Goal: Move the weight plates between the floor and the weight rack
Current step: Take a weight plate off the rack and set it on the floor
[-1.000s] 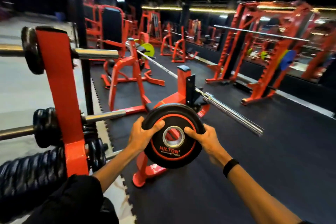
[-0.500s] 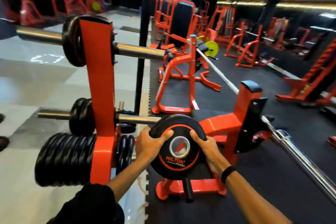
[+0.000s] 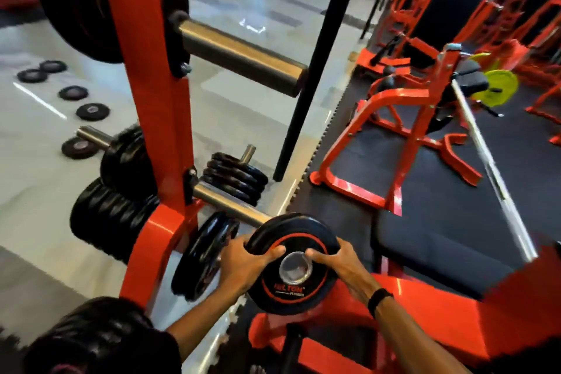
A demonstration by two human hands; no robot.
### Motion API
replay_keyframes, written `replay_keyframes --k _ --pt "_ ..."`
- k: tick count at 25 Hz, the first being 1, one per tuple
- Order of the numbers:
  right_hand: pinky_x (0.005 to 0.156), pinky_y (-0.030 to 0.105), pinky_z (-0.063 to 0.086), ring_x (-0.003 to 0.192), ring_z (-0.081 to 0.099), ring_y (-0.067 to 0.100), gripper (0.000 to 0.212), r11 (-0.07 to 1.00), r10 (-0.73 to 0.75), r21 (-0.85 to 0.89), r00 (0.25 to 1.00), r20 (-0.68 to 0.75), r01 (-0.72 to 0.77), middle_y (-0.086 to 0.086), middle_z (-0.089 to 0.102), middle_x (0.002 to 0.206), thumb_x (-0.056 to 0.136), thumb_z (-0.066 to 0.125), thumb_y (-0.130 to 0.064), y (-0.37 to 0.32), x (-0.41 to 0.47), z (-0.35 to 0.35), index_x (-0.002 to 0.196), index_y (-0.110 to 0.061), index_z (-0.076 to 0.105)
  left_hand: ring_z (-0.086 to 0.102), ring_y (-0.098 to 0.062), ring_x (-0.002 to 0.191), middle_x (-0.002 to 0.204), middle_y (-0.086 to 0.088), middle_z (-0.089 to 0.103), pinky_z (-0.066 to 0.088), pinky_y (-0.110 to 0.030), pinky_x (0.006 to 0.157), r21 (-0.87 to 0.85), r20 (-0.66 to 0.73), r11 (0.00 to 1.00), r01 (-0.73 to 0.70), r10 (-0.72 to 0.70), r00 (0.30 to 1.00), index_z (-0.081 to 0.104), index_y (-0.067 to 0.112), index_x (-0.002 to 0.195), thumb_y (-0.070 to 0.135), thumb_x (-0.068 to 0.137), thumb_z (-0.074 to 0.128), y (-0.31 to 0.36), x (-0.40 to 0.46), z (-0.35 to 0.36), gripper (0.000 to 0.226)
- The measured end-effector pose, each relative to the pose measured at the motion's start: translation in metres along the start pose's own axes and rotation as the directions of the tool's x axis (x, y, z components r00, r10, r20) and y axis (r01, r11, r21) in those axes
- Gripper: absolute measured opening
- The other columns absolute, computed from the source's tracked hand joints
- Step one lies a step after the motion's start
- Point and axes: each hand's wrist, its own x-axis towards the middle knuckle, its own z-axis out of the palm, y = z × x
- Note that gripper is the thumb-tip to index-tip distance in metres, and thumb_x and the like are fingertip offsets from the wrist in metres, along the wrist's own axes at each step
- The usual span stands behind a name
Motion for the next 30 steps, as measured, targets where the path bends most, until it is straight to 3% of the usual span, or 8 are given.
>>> replay_keyframes --k 5,8,11,15,20,24,26,30 --pt "0.077 0.025 0.058 0.096 0.074 0.016 0.061 0.989 0.000 -0.146 0.975 0.222 0.034 0.004 0.076 0.105 0.063 0.092 -0.020 0.007 0.077 -0.033 0.116 -0.009 0.064 0.070 -0.008 0.075 0.080 0.002 0.074 0.058 -0.027 0.065 -0.001 -0.065 0.996 0.087 -0.087 0.994 0.070 0.013 0.086 0.055 0.059 0.088 -0.007 0.017 0.044 0.053" --pt "0.088 0.037 0.059 0.102 0.072 0.019 0.073 0.972 0.003 -0.228 0.961 0.275 0.063 0.005 0.073 0.113 0.059 0.095 -0.032 -0.001 0.109 -0.030 0.120 -0.011 0.062 0.068 -0.006 0.075 0.079 0.006 0.071 0.056 -0.022 0.065 0.013 -0.145 0.997 0.079 -0.076 0.987 0.067 0.017 0.084 0.050 0.060 0.089 -0.007 0.028 0.048 0.047" --pt "0.082 0.041 0.059 0.093 0.073 0.025 0.067 0.943 -0.073 -0.278 0.929 0.363 0.182 0.010 0.075 0.099 0.051 0.095 -0.038 -0.017 0.140 -0.020 0.104 -0.009 0.066 0.065 -0.005 0.073 0.077 0.011 0.066 0.052 -0.019 0.067 0.047 -0.247 0.996 0.070 -0.056 0.967 0.066 0.019 0.089 0.046 0.062 0.089 -0.001 0.035 0.049 0.045" --pt "0.075 0.021 0.055 0.082 0.068 0.001 0.055 0.858 -0.093 -0.386 0.842 0.531 0.339 -0.001 0.071 0.091 0.056 0.096 -0.017 -0.038 0.164 -0.001 0.100 -0.008 0.065 0.067 -0.008 0.087 0.087 0.008 0.070 0.044 -0.003 0.069 0.038 -0.308 0.995 0.091 -0.075 0.949 0.071 0.013 0.102 0.038 0.065 0.090 -0.019 0.028 0.059 0.048" --pt "0.076 0.021 0.052 0.084 0.061 0.004 0.058 0.759 -0.133 -0.451 0.790 0.598 0.470 0.000 0.067 0.095 0.057 0.095 -0.021 -0.037 0.179 0.008 0.104 -0.007 0.064 0.068 -0.013 0.093 0.096 -0.002 0.074 0.041 -0.002 0.071 0.126 -0.352 0.986 0.113 -0.062 0.934 0.071 0.009 0.106 0.038 0.065 0.090 -0.034 0.039 0.061 0.054" --pt "0.076 0.021 0.053 0.084 0.061 0.004 0.056 0.689 -0.129 -0.487 0.752 0.647 0.537 -0.004 0.064 0.095 0.058 0.094 -0.028 -0.042 0.182 0.007 0.103 -0.015 0.063 0.069 -0.026 0.100 0.099 -0.007 0.075 0.053 -0.028 0.083 0.232 -0.385 0.968 0.100 -0.003 0.923 0.070 0.009 0.107 0.045 0.065 0.088 -0.031 0.035 0.063 0.059" --pt "0.081 0.024 0.053 0.089 0.061 0.008 0.058 0.636 -0.178 -0.484 0.725 0.666 0.601 -0.006 0.062 0.101 0.061 0.092 -0.033 -0.040 0.179 0.007 0.107 -0.018 0.061 0.072 -0.031 0.086 0.086 -0.008 0.075 0.057 -0.037 0.072 0.314 -0.380 0.947 0.068 0.059 0.923 0.070 0.008 0.097 0.043 0.062 0.090 -0.034 0.033 0.066 0.053" --pt "0.090 0.032 0.051 0.099 0.060 0.016 0.061 0.556 -0.208 -0.504 0.698 0.685 0.661 -0.002 0.062 0.111 0.066 0.088 -0.040 -0.037 0.182 0.005 0.115 -0.019 0.059 0.070 -0.027 0.058 0.064 -0.004 0.069 0.052 -0.031 0.050 0.474 -0.379 0.880 -0.013 0.217 0.900 0.069 0.007 0.080 0.041 0.052 0.095 -0.044 0.036 0.071 0.051"
